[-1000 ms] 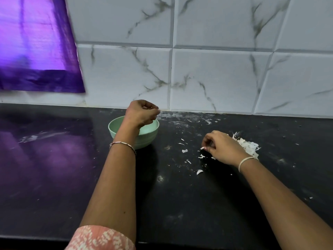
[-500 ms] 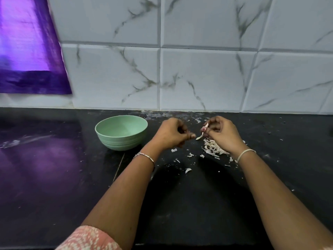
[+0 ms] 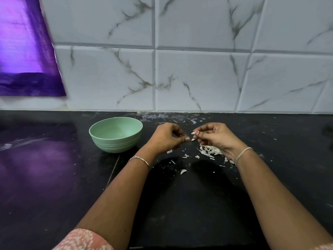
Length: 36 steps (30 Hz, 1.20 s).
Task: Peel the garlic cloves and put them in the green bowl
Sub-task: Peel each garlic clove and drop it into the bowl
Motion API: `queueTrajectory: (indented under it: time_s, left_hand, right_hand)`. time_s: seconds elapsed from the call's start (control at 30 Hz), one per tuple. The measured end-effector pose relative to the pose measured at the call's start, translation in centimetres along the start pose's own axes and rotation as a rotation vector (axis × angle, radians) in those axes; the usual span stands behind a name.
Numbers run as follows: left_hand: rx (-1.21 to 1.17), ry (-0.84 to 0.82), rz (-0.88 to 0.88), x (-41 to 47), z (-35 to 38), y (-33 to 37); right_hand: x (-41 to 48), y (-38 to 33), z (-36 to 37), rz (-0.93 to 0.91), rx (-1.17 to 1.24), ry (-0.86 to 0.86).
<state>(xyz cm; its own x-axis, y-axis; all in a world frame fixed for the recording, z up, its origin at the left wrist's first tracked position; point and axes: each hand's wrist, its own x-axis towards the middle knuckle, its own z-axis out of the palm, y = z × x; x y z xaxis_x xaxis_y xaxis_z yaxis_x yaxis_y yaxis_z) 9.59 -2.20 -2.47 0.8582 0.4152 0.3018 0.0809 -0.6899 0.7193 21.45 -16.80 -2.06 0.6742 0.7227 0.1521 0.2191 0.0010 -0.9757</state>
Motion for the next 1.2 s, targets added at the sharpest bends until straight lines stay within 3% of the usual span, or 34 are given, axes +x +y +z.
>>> queueTrajectory:
  time_s: [0.23, 0.5, 0.7, 0.97, 1.2]
  left_hand:
    - [0.090, -0.080, -0.024, 0.1, 0.0, 0.1]
    - [0.163, 0.002, 0.077, 0.0, 0.1, 0.3]
    - [0.300, 0.056, 0.026, -0.5, -0.1, 1.0]
    - [0.535, 0.215, 0.151, -0.9, 0.5, 1.4]
    - [0.535, 0.236, 0.198, -1.1, 0.8, 1.3]
  right_hand:
    - [-0.2, -0.1, 0.7, 0.029, -0.002, -0.088]
    - [-0.5, -0.1, 0.7, 0.012, -0.076, -0.091]
    - [-0.4, -0.1, 1.3, -0.013, -0.150, -0.063]
    - [-0.1, 0.0, 1.6, 0.143, 0.089, 0.001]
    - [-0.1, -0.2, 1.6, 0.237, 0.165, -0.027]
